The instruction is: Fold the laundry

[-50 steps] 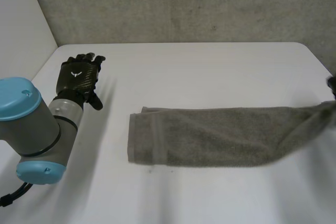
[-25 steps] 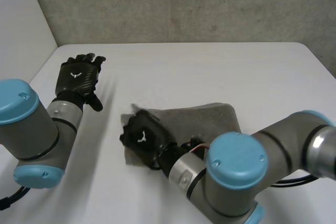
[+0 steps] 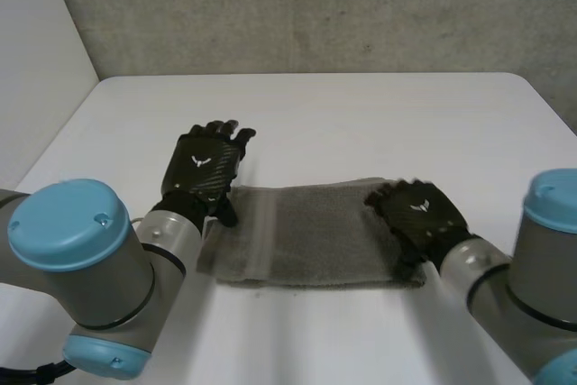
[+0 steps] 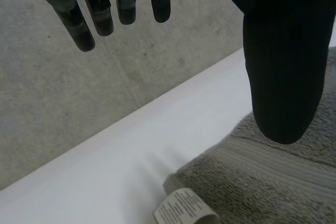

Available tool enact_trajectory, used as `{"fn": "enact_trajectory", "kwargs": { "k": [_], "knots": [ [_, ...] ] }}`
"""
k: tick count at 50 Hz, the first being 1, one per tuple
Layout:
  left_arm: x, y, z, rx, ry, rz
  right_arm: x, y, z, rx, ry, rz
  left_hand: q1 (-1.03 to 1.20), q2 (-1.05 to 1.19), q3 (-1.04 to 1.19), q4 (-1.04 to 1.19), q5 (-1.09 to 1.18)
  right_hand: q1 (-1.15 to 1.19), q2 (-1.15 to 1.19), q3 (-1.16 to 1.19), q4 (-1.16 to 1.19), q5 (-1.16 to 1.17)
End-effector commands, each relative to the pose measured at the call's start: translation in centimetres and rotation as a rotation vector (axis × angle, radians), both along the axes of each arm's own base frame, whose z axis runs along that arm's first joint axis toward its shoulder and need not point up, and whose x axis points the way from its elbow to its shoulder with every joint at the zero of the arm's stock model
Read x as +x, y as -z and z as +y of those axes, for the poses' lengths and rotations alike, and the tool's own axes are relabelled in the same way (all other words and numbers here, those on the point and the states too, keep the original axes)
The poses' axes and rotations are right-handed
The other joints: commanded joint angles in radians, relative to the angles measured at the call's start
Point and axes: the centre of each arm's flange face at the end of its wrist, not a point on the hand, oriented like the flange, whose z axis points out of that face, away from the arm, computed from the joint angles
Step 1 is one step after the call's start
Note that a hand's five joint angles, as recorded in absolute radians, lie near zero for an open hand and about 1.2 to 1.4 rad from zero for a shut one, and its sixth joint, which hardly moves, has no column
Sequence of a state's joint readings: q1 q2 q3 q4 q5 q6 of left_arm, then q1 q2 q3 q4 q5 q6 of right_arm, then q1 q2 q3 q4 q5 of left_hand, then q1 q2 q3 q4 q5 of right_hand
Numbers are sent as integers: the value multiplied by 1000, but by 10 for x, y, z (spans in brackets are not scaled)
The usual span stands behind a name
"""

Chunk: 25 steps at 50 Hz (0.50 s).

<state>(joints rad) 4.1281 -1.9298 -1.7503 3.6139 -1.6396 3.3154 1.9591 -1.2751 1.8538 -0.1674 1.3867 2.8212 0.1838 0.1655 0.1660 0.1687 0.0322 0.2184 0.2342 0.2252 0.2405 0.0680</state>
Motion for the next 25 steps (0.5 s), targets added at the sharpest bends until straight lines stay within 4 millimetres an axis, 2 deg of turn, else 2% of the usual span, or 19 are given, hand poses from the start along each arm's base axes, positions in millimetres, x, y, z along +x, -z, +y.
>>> {"fn": "enact_trajectory", "kwargs": {
  "k": [1, 2, 3, 5, 7, 8, 10, 11, 12, 13, 14, 15, 16, 18, 20, 21, 23, 24, 25],
  "knots": [
    [0, 6, -2, 11, -3, -8, -19, 30, -4, 111, 18, 0, -9, 9, 9, 6, -32, 1027, 1012, 1021, 1005, 1003],
    [1, 6, -2, 13, -5, -10, -19, 30, -5, 111, 19, 0, -9, 9, 9, 6, -32, 1032, 1016, 1025, 1010, 1008],
    [1, 6, -2, 13, -5, -10, -21, 28, -12, 73, 33, 3, -9, 9, 9, 6, -32, 1176, 1161, 1170, 1154, 1152],
    [3, 6, -2, 14, -12, -9, -23, 24, -21, 16, 55, 2, -9, 9, 9, 6, -32, 1178, 1162, 1171, 1156, 1154],
    [3, 4, -2, 10, -14, -6, -21, 2, -38, -152, 85, 21, -9, 9, 9, 6, -32, 1178, 1162, 1171, 1156, 1154],
    [3, 4, -2, 9, -14, -6, -21, 2, -38, -153, 85, 22, -9, 9, 9, 6, -32, 1178, 1162, 1171, 1156, 1154],
    [4, 3, -2, 8, -17, -4, -9, -36, -44, -324, 65, 28, -9, 9, 9, 6, -32, 1178, 1162, 1171, 1156, 1154],
    [3, 1, -3, 3, -19, 0, -8, -37, -44, -325, 65, 28, -9, 9, 9, 6, -32, 1178, 1162, 1171, 1156, 1154],
    [3, 1, -3, 3, -19, 0, 8, -49, -37, -376, 13, 26, -9, 9, 9, 6, -32, 1178, 1162, 1171, 1156, 1154],
    [5, 0, -4, 0, -25, 3, 8, -49, -36, -377, 13, 26, -9, 9, 9, 6, -32, 1178, 1162, 1171, 1156, 1154],
    [7, -3, -7, -7, -35, 8, 33, -58, -23, -413, -66, 11, -9, 9, 9, 6, -32, 1178, 1162, 1171, 1156, 1154],
    [7, -3, -7, -7, -36, 8, 59, -58, -6, -419, -159, 5, -9, 9, 9, 6, -32, 1178, 1162, 1171, 1156, 1154],
    [10, -7, -10, -16, -51, 13, 60, -58, -5, -419, -160, 5, -9, 9, 9, 6, -32, 1178, 1162, 1171, 1156, 1154],
    [14, -9, -13, -20, -66, 16, 102, -46, 30, -390, -326, 35, -9, 9, 9, 6, -32, 1178, 1162, 1171, 1156, 1154],
    [17, -10, -16, -21, -75, 16, 115, -37, 46, -369, -397, 67, -9, 9, 9, 6, -32, 1178, 1162, 1171, 1156, 1154],
    [20, -12, -18, -22, -85, 17, 115, -37, 46, -369, -398, 67, -9, 9, 9, 6, -32, 1178, 1162, 1171, 1156, 1154],
    [22, -14, -19, -26, -91, 19, 131, -11, 72, -299, -516, 130, -9, 9, 9, 6, -32, 1178, 1162, 1171, 1156, 1154],
    [22, -14, -20, -26, -91, 19, 131, -11, 73, -299, -517, 130, -9, 9, 9, 6, -32, 1178, 1162, 1171, 1156, 1154],
    [24, -19, -22, -39, -101, 29, 134, 4, 82, -263, -557, 166, -9, 9, 9, 6, -32, 1178, 1162, 1171, 1156, 1154]
  ]
}}
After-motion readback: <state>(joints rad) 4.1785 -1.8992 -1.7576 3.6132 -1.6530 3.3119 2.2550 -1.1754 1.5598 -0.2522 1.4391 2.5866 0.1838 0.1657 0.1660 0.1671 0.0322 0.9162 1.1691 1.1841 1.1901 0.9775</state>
